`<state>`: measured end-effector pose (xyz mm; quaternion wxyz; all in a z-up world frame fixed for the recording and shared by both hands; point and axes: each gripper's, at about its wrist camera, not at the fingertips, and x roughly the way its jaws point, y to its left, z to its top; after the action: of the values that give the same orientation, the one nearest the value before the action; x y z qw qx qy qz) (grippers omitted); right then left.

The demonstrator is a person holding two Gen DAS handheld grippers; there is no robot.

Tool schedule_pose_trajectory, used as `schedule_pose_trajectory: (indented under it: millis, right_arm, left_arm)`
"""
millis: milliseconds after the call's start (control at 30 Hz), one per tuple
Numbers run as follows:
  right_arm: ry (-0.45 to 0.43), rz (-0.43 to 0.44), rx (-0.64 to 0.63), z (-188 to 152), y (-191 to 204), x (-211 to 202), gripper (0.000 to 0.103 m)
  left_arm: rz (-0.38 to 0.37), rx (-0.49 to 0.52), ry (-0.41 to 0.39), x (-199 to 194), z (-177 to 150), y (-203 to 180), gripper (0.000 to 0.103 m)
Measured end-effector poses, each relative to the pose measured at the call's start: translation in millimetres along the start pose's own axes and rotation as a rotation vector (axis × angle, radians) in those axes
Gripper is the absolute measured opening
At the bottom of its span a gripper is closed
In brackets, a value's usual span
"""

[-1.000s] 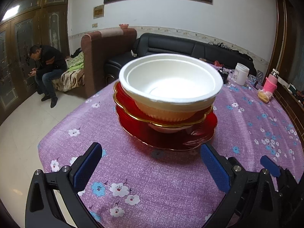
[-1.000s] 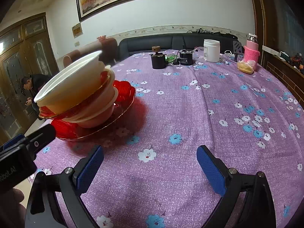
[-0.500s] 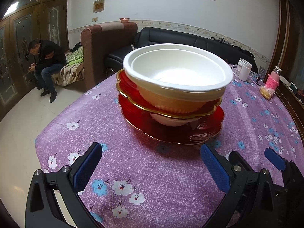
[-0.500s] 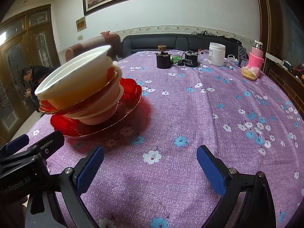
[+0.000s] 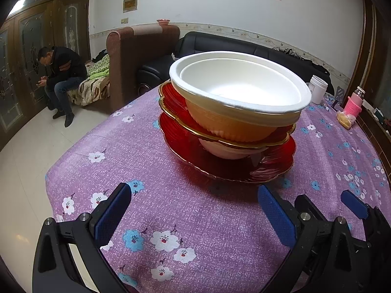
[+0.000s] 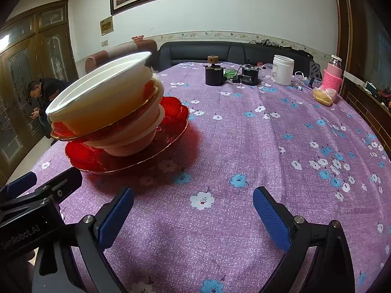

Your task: Organize plates and bowls

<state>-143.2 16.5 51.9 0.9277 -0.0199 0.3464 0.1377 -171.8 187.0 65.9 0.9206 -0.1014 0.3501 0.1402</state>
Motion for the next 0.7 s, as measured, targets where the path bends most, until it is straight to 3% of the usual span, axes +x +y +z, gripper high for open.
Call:
schedule_pose_trajectory:
  millis: [533, 700]
  right_arm:
    - [0.006, 0.008, -0.003, -1.1, 2.9, -0.8, 0.100]
    - [0.004, 0.016, 0.003, -0.4, 1.7, -1.4, 0.100]
  left_arm:
    - [0.005, 0.004, 0.011, 2.7, -0.6, -1.7, 0.103]
    - [0.022, 0.009, -0.023, -3.4, -0.3, -5.2, 0.103]
